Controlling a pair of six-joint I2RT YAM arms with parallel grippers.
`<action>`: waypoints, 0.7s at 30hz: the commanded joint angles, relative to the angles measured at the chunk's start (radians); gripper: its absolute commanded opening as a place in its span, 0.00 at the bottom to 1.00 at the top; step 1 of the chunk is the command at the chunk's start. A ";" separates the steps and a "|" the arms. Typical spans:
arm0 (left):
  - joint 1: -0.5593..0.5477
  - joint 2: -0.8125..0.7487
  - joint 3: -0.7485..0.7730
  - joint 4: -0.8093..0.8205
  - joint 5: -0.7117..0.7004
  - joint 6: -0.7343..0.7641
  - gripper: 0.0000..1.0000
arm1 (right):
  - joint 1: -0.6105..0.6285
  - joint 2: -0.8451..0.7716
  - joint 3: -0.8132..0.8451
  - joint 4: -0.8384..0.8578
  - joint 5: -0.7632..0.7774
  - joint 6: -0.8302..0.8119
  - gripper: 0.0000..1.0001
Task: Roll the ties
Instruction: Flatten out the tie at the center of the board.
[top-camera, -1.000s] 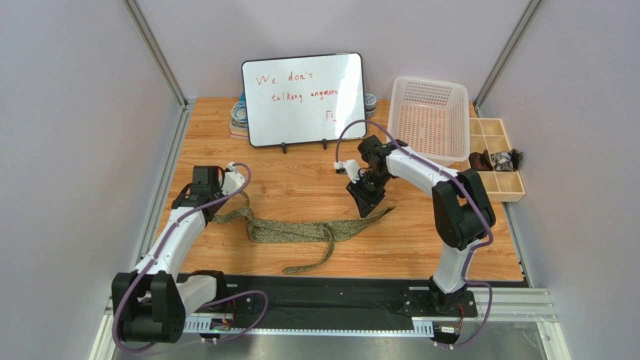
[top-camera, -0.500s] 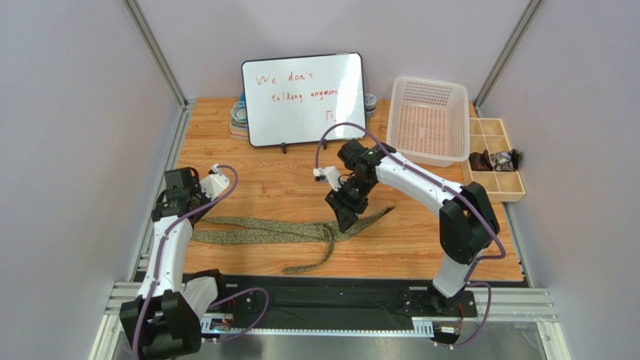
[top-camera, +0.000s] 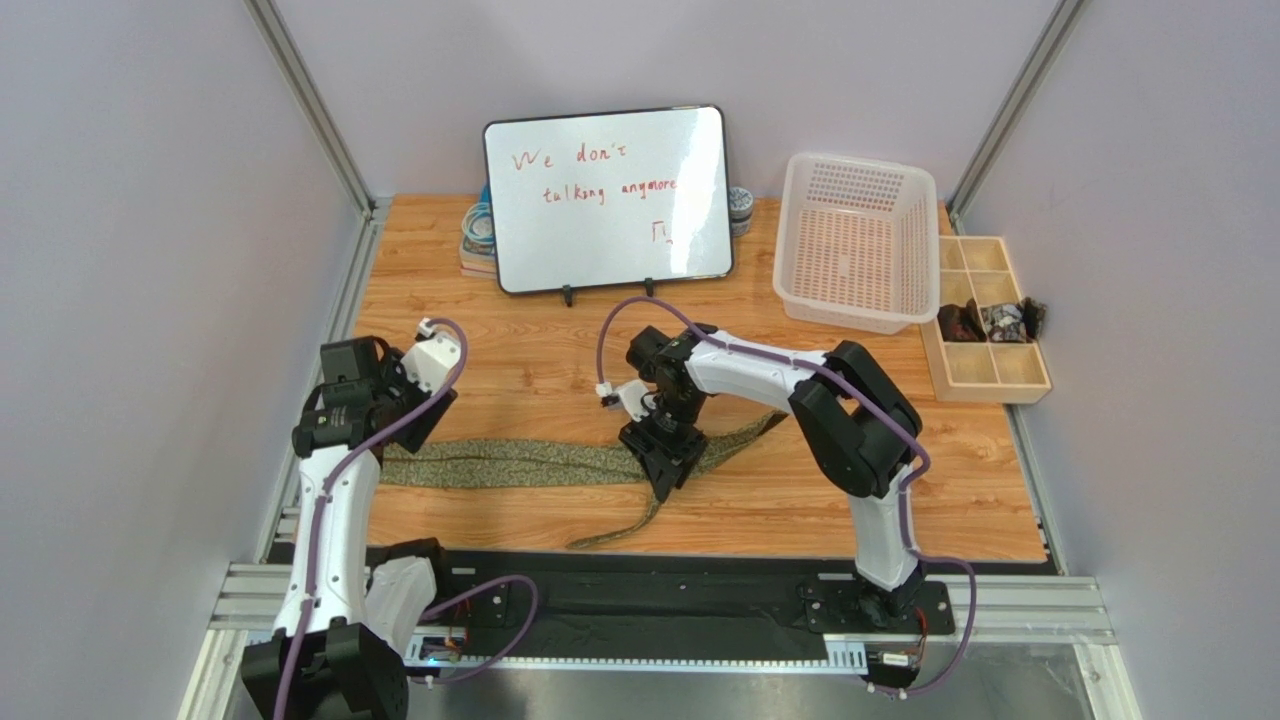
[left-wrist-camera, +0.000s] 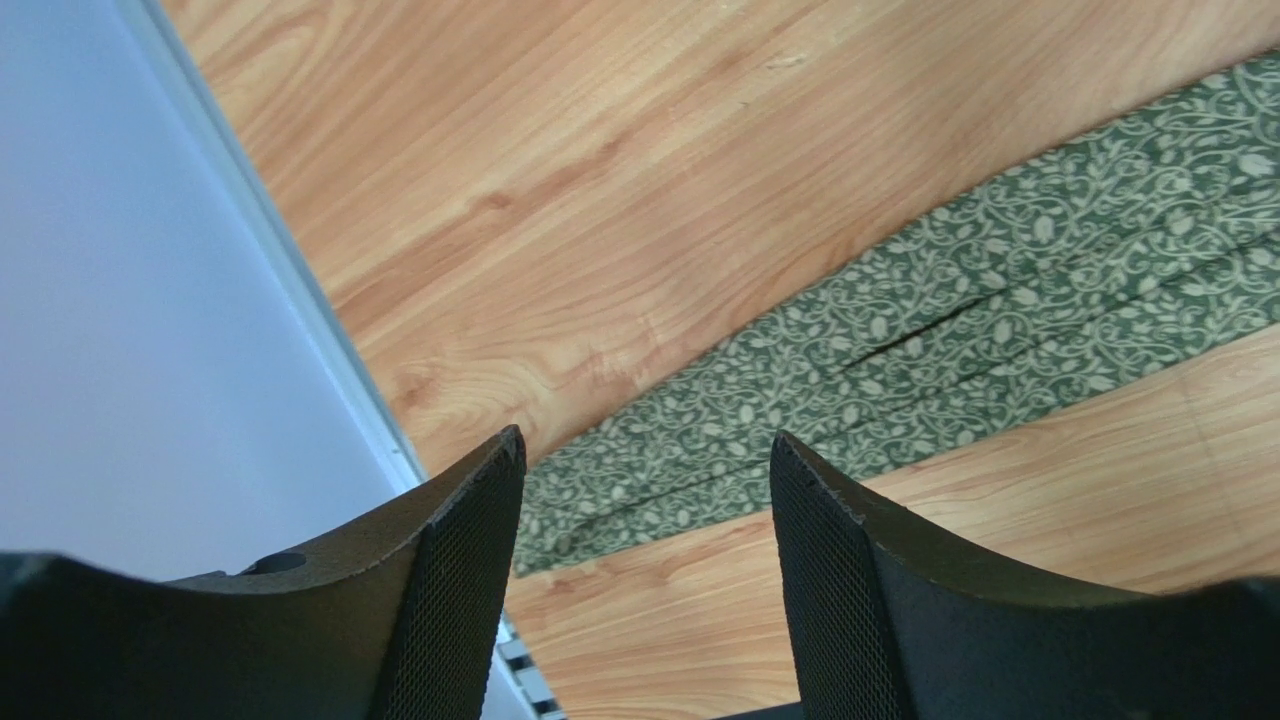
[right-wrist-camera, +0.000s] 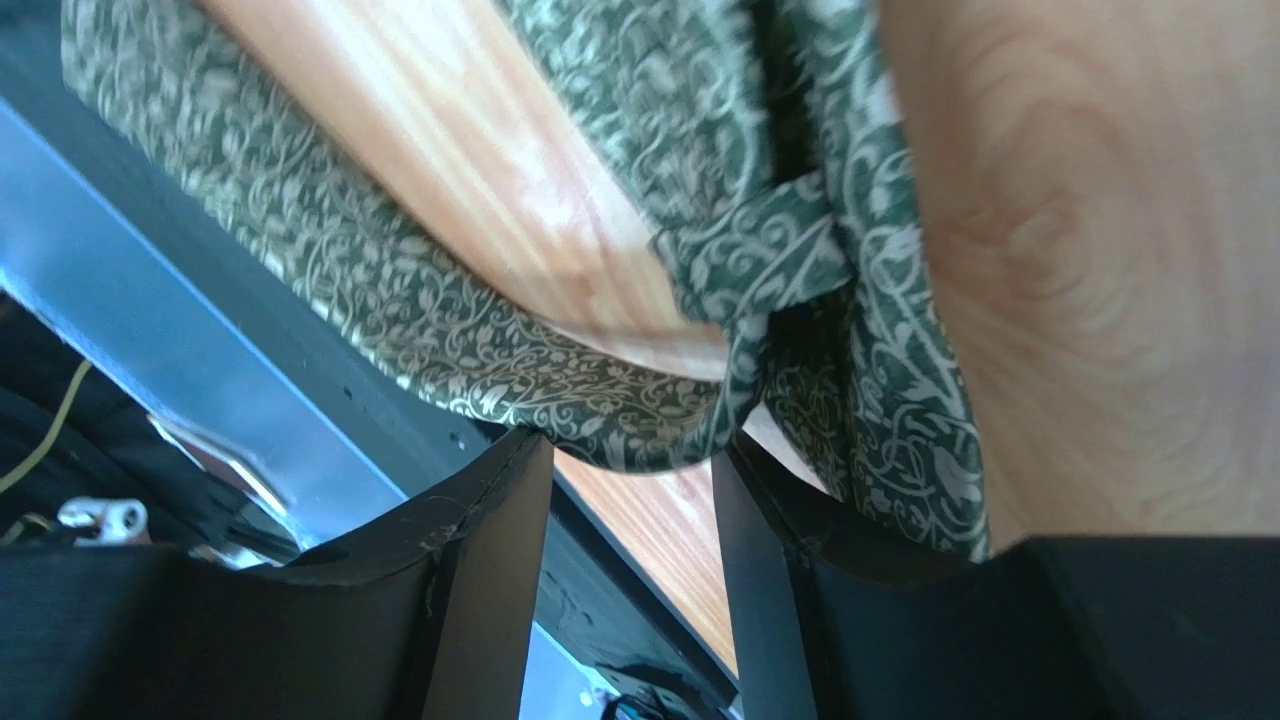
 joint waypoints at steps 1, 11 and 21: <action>0.004 -0.023 -0.061 -0.032 0.076 -0.039 0.60 | -0.005 0.009 0.068 0.059 0.053 0.128 0.47; 0.006 0.132 -0.227 0.161 -0.005 0.096 0.35 | -0.073 0.003 0.058 0.026 0.216 0.119 0.28; 0.006 0.311 -0.220 0.265 -0.082 0.110 0.24 | -0.269 0.041 0.170 -0.097 0.436 -0.043 0.26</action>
